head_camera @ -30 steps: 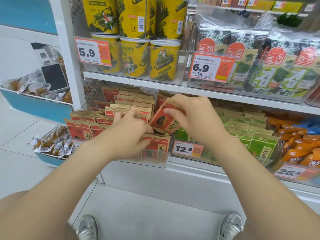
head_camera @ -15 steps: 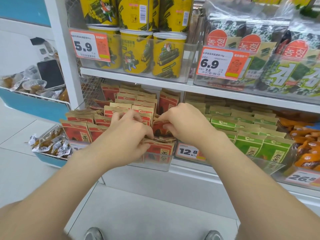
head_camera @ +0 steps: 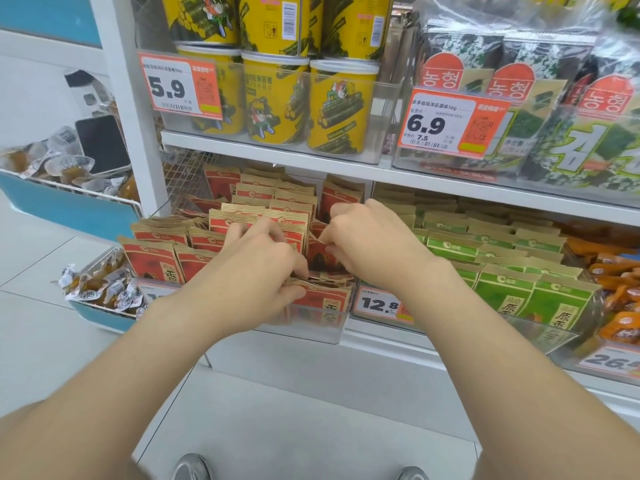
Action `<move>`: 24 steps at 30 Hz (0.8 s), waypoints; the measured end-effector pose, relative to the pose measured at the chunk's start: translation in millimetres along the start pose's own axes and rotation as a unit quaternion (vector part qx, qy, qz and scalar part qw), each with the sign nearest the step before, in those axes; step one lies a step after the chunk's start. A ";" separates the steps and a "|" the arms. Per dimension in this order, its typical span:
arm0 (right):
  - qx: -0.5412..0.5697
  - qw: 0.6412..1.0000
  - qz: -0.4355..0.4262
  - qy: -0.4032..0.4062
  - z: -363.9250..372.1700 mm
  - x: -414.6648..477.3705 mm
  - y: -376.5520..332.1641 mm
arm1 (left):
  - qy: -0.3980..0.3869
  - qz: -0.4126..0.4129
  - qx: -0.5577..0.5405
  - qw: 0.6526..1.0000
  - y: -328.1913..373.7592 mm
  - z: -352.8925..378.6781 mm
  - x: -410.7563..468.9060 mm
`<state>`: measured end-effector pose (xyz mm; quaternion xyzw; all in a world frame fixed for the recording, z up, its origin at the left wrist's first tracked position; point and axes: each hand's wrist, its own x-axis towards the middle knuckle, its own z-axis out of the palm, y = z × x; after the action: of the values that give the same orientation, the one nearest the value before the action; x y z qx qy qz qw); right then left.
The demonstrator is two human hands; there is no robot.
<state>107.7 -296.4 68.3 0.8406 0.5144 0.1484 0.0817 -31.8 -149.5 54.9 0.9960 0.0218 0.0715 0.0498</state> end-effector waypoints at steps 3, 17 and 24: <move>0.050 0.997 0.022 -0.052 2.9 1.2 -1.7 | -0.008 -0.004 -0.012 1.000 -1.3 -0.4 -0.3; 0.204 0.973 0.033 -0.108 -3.0 -32.3 17.6 | 0.002 -0.003 -0.002 1.000 -0.8 -5.0 -4.1; 0.246 0.959 0.051 -0.128 -3.3 -30.9 23.9 | 0.001 -0.004 0.000 1.000 -2.3 -4.7 -2.5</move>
<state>113.5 -334.8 73.3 0.8719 0.4766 -0.0879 -0.0699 -35.1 -146.9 58.9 0.9957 0.0261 0.0725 0.0506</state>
